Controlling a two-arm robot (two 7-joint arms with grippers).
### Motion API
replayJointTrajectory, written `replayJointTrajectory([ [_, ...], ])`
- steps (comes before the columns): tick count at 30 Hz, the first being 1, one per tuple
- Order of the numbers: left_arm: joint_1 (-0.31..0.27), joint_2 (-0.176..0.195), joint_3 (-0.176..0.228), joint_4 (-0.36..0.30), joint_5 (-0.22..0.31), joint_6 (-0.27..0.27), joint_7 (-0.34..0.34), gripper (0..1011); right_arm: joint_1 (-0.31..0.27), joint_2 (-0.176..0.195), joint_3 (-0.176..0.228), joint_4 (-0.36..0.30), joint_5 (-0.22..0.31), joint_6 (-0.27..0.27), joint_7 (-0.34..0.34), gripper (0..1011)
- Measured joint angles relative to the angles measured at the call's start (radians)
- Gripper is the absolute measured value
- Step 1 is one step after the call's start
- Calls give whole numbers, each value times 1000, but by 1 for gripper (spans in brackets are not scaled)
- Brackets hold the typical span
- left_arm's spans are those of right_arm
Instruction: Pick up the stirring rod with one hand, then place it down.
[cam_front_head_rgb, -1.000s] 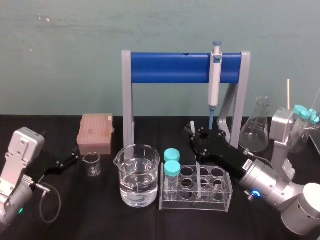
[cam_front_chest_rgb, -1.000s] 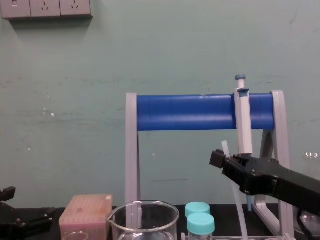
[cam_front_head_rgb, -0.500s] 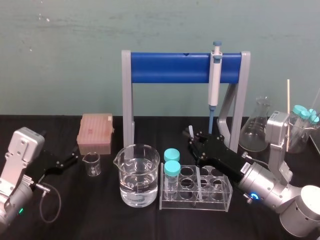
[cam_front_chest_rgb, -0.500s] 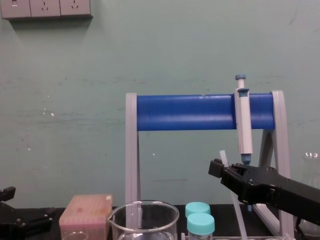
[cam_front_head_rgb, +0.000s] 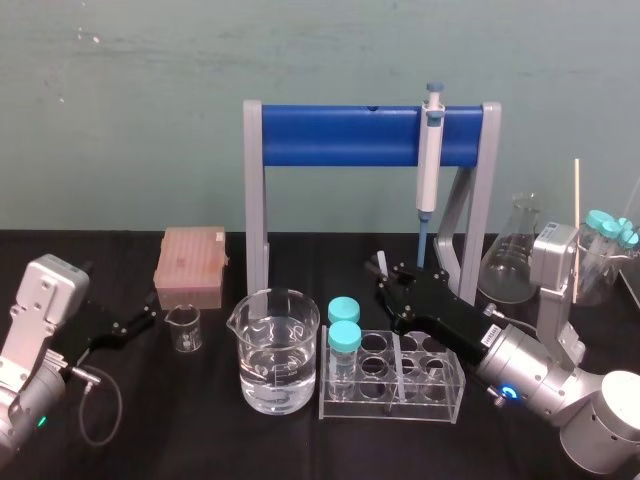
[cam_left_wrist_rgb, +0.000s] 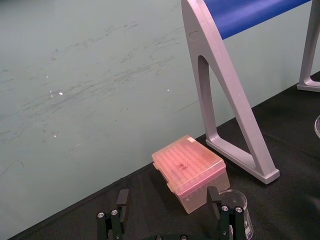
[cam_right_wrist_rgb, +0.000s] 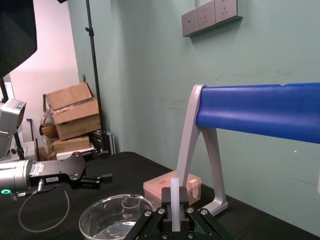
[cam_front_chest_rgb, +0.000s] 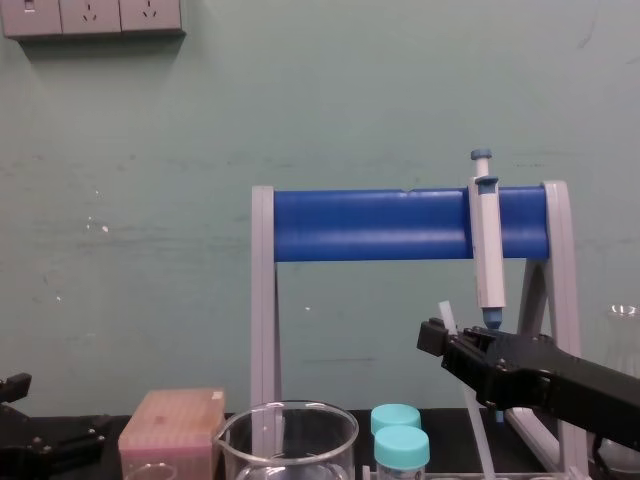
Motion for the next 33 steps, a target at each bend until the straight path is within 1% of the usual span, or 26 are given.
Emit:
replayJointTrajectory([
  [1,0,0,0,0,0,0,0,1000,0,0,0,0,0,0,0,82],
  [6,0,0,0,0,0,0,0,1000,0,0,0,0,1,0,1,225],
  [8,0,0,0,0,0,0,0,1000,0,0,0,0,1,0,1,302],
  [10,0,0,0,0,0,0,0,1000,0,0,0,0,1,0,1,342],
  [11,0,0,0,0,0,0,0,1000,0,0,0,0,1,0,1,398],
  [13,0,0,0,0,0,0,0,1000,1,0,0,0,1,0,1,440],
  [14,0,0,0,0,0,0,0,1000,1,0,0,0,1,0,1,501],
  [15,0,0,0,0,0,0,0,1000,1,0,0,0,1,0,1,514],
  [16,0,0,0,0,0,0,0,1000,1,0,0,0,1,0,2,564],
  [17,0,0,0,0,0,0,0,1000,1,0,0,0,1,0,2,585],
  [18,0,0,0,0,0,0,0,1000,1,0,0,0,1,0,2,627],
  [25,0,0,0,0,0,0,0,1000,1,0,0,0,2,0,2,817],
  [26,0,0,0,0,0,0,0,1000,1,0,0,0,2,0,2,872],
  [29,0,0,0,0,0,0,0,1000,1,1,0,-1,2,2,2,939],
  [32,0,0,0,0,0,0,0,1000,-3,17,-2,-26,-7,30,-8,1002],
  [33,0,0,0,0,0,0,0,1000,-7,22,-2,-35,-10,40,-14,1000],
])
